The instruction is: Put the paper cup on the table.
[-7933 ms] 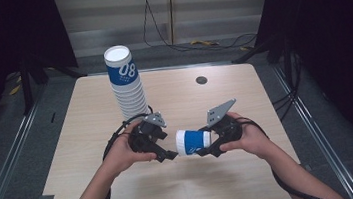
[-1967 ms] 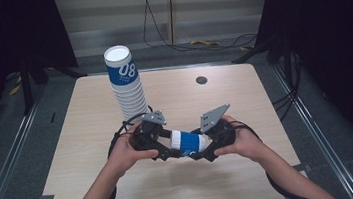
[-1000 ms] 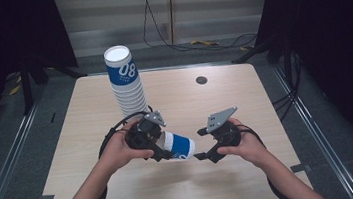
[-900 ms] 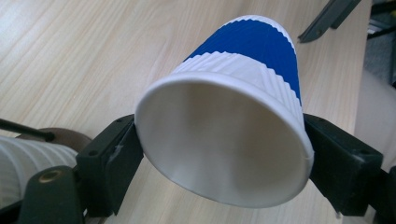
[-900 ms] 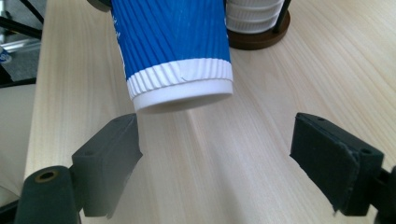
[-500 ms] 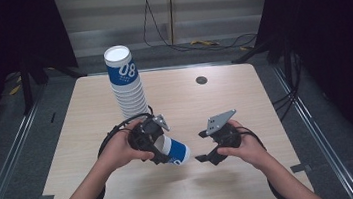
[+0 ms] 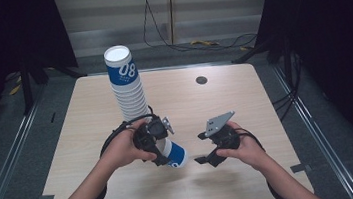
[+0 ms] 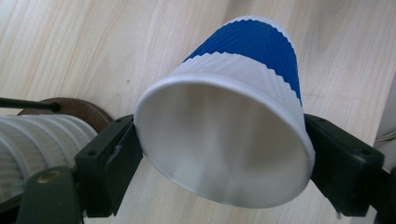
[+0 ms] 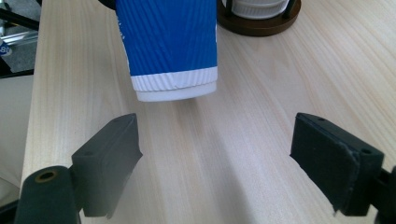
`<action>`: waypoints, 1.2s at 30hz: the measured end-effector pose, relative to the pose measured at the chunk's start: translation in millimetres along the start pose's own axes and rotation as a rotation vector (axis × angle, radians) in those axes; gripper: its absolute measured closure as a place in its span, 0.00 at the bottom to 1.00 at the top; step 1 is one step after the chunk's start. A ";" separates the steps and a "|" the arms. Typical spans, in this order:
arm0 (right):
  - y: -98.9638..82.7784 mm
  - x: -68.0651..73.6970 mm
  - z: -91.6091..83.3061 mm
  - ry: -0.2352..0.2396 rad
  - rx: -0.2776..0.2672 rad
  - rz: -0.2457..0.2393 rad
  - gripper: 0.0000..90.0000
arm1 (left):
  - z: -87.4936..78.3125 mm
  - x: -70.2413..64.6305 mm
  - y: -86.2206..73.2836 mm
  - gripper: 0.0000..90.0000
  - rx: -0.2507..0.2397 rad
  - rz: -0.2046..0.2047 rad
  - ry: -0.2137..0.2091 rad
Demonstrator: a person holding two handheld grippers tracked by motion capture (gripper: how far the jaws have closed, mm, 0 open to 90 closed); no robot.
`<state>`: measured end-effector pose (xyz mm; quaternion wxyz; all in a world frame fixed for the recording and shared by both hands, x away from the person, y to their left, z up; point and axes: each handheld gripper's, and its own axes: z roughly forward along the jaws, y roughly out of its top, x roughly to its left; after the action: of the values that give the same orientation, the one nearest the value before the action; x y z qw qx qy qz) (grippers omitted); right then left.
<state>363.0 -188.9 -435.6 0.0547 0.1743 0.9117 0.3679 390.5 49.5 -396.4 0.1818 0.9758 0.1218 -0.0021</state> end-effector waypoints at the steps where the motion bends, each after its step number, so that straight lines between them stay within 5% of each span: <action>1: -0.8 -0.1 1.0 0.002 -0.001 0.000 0.17 | 0.3 0.8 1.1 0.18 0.008 0.024 0.002; 16: -7.8 -0.7 -0.1 -0.002 0.009 0.014 0.17 | -0.1 0.0 3.8 0.18 0.073 0.022 0.015; 36: -10.4 0.3 0.9 -0.002 0.014 0.021 0.17 | 7.0 -5.6 12.0 0.18 0.208 0.084 0.035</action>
<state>360.0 -195.2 -443.4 0.0506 0.1848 0.9124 0.3618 388.2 34.9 -398.4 0.0776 0.9935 0.0832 0.0096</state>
